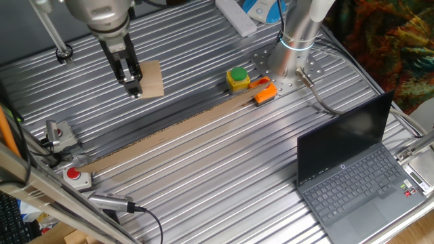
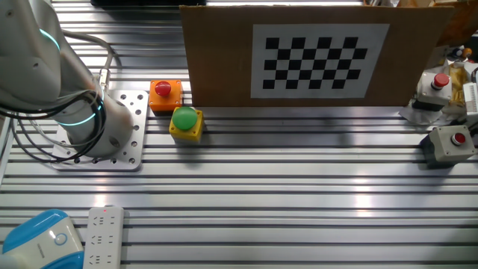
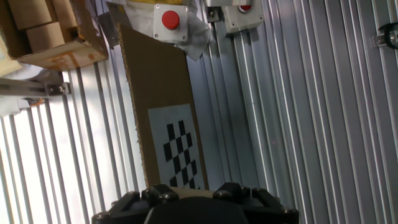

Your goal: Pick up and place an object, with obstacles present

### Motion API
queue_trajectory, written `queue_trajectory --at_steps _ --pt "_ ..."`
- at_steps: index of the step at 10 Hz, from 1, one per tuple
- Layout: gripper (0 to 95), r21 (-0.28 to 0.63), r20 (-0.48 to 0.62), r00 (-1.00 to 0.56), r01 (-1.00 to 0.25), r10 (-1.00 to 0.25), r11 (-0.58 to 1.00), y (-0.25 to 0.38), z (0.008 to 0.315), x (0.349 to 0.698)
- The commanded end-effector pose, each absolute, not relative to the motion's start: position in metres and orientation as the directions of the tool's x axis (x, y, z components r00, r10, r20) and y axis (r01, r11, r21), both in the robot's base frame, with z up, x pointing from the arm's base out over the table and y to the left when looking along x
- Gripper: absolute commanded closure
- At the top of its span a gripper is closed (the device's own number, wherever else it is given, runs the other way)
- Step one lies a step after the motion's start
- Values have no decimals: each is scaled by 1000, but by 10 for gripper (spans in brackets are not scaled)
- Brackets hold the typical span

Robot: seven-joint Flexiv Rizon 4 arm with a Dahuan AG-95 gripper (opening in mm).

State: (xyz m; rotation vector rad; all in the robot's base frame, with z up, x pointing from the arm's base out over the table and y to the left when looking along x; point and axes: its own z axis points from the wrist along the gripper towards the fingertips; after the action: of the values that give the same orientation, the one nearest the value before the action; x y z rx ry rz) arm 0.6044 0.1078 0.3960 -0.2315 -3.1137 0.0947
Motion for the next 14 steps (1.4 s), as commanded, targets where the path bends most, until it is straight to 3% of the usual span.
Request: queue_trajectory --at_steps 1,7,14 --pt "950 -62 8 -988 150 151 987 110 391 608" --pt "950 -81 -2 -983 181 181 980 132 381 610" --pt "950 -95 7 -980 196 197 976 151 391 617"
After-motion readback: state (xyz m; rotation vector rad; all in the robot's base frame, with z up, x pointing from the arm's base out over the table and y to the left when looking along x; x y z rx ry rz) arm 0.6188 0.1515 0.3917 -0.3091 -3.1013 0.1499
